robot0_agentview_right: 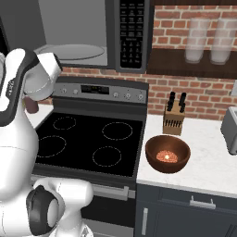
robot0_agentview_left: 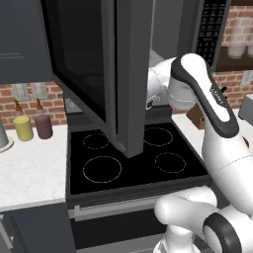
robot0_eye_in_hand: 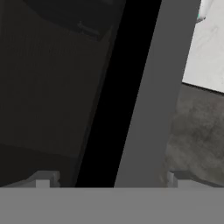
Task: Open the microwave, place the bowl with waffle inside the microwave, then close the microwave door and turn it on.
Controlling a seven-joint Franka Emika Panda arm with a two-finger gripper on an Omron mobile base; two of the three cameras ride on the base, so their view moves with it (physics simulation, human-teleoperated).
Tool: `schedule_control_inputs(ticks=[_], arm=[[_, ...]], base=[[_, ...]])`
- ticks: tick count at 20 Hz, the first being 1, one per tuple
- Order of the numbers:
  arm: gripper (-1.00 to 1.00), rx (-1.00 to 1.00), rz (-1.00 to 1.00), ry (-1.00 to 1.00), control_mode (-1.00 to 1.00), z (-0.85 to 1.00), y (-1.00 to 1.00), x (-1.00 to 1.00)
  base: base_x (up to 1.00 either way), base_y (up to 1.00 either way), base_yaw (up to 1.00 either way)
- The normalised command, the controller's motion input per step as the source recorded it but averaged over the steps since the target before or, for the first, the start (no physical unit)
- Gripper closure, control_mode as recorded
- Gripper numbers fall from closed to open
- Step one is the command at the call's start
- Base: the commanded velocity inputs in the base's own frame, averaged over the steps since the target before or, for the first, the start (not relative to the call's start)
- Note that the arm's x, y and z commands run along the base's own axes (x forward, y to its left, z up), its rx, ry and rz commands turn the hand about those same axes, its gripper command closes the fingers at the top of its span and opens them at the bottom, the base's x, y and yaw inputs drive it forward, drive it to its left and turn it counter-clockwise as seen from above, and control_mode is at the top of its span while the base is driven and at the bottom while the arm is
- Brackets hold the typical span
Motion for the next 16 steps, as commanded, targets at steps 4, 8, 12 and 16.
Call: schedule_control_inputs(ticks=[4,8,12,16], arm=[[-1.00,0.00,0.13,-0.16,-1.00,0.00,0.74,0.00],[-1.00,0.00,0.09,-0.19,-1.00,0.00,0.69,0.00],[-1.00,0.00,0.01,-0.25,-1.00,0.00,0.18,-0.11],[-1.00,-0.09,-0.11,-0.19,-1.00,-0.04,-0.60,-0.34]], base=[[0.00,0.00,0.00],[0.00,0.00,0.00],[0.00,0.00,0.00],[0.00,0.00,0.00]])
